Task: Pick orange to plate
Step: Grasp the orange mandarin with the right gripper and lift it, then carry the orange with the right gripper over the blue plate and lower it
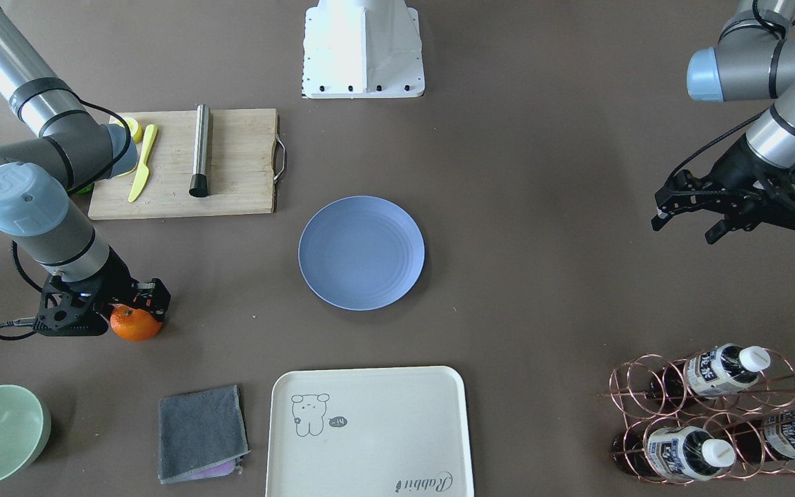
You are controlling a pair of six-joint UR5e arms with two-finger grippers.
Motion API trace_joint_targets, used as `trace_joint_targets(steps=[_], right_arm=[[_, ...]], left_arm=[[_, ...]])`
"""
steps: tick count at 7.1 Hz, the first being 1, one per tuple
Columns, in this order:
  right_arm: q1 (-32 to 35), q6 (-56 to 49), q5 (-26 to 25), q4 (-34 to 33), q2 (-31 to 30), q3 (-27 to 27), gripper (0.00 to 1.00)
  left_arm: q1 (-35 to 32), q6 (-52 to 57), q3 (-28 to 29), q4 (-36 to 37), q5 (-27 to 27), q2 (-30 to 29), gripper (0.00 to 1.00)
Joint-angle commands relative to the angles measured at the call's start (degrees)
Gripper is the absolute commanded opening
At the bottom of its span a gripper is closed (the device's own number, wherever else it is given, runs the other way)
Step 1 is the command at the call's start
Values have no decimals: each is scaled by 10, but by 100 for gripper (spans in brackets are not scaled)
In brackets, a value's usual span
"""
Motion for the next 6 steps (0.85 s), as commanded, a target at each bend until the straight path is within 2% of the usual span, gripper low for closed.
trace_joint_targets(steps=[1,2,3,4,6], right_arm=[[-17,77,-5,-7,32,21,0],[-42,136,-21,-15,58,24,0],[-64,166,-43,-71,101,36,0],[-87,197,-56,-135,143,50,0],[-156,262,-114,-157,194,44,0]], left_arm=[[0,6,-9,2,-13,12,98],[-15,8,-8,5,-54,10,98],[-48,39,-3,8,-77,21,98],[-77,101,-1,11,-94,57,98],[-120,201,-3,51,-95,105,98]])
